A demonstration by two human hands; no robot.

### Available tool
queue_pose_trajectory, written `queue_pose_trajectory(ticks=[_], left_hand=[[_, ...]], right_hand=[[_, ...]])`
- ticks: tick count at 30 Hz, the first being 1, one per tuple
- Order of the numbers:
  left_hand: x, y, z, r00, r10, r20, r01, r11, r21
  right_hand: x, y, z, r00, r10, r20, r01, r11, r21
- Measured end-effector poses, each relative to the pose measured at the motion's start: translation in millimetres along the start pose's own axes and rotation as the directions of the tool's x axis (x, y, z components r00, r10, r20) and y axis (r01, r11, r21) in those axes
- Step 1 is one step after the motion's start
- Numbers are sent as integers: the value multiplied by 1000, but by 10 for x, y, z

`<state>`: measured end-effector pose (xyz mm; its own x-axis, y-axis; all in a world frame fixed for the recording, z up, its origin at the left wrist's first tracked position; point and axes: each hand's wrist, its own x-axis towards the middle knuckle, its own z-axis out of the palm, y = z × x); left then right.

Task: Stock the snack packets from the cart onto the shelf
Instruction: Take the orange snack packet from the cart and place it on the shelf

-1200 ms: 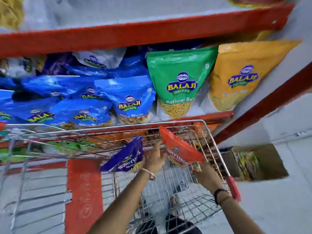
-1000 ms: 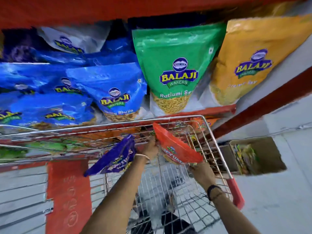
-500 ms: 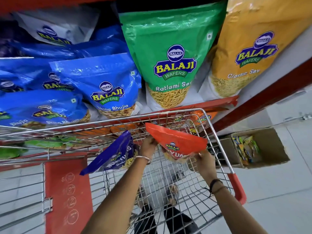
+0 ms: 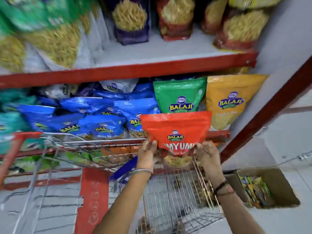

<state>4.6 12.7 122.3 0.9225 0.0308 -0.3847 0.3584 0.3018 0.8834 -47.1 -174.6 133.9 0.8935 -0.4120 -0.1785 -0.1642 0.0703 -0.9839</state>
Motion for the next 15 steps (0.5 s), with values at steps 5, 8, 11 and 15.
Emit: queue_pose_trajectory(ticks=[5,8,11,15], left_hand=[[-233,838,197,976,151,155,-145,988,-45],[-408,1351,378,935,266,233,-249,963,-102],[-533,1846,580,897,348,273,-318,936,-151],[-503,2429,810,850,430,303,-389,902,-189]], right_hand=[[25,-830,-12,988,-144,53,140,988,66],[59,-1391,13,974,-218,54,197,945,260],[97,-1942,51,953,-300,43,266,894,360],[285,-2510,95,918,-396,36,345,838,423]])
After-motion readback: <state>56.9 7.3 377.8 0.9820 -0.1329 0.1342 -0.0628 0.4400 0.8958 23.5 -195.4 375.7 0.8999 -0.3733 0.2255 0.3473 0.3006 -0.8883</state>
